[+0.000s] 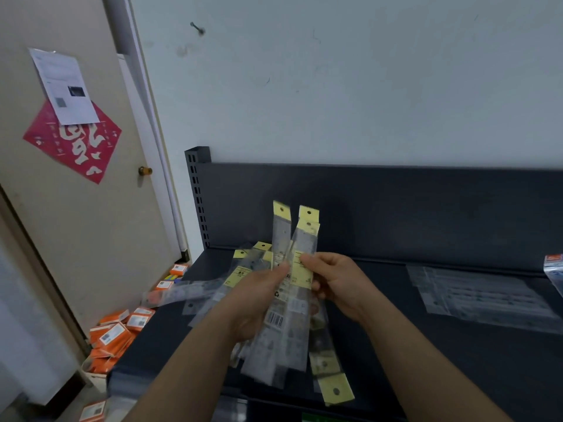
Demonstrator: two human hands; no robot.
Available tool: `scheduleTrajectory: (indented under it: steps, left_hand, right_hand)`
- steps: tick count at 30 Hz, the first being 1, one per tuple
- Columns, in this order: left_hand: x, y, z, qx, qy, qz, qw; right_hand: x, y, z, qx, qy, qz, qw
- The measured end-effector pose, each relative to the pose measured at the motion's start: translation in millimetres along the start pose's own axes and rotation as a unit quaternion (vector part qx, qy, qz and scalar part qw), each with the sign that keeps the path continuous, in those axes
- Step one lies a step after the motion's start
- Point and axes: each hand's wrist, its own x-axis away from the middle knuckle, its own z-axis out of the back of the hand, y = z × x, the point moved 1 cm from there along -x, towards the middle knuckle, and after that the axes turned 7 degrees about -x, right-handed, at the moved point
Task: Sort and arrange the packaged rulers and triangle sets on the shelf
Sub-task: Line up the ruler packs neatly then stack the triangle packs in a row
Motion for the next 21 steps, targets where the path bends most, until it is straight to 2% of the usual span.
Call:
scheduleTrajectory:
  steps: [3, 5, 7, 9, 10, 13, 15, 17, 21]
  left_hand:
    - [5, -5, 7, -0.031, -0.032, -0.008, 0.999]
    - [7, -3, 15, -0.060, 0.014, -0.024, 0.998]
    - [5, 2, 30, -0.063, 0.091, -0.010, 0.994]
    - [1, 9, 46, -0.106, 0.152, 0.006, 0.983]
    - [-1, 11, 53, -0.161, 0.176, 0.016, 0.971]
    - [-11, 9, 57, -0.338, 0.177, 0.033, 0.924]
    - [-17, 6, 50, -0.437, 0.169, 0.047, 0.882]
    - [-21, 3, 41, -0.496, 0.169, 0.067, 0.849]
    - [-25, 3, 30, -0.506, 0.179, 0.083, 0.839]
  right_hand:
    - [-2, 3, -6, 0.025, -0.005, -0.003, 1.000]
    - [-5, 4, -9, 0.032, 0.009, 0.004, 0.999]
    - [-8, 5, -5, 0.103, 0.052, 0.021, 0.993]
    - [-10, 9, 4, 0.236, 0.093, 0.039, 0.967]
    - [-11, 13, 8, 0.303, 0.098, 0.044, 0.947]
    - [-17, 34, 17, 0.436, 0.061, 0.023, 0.898]
    - [-19, 44, 19, 0.458, 0.040, 0.009, 0.888]
    - [-21, 47, 21, 0.448, 0.039, 0.002, 0.893]
    - [-24, 47, 27, 0.417, 0.053, -0.016, 0.907]
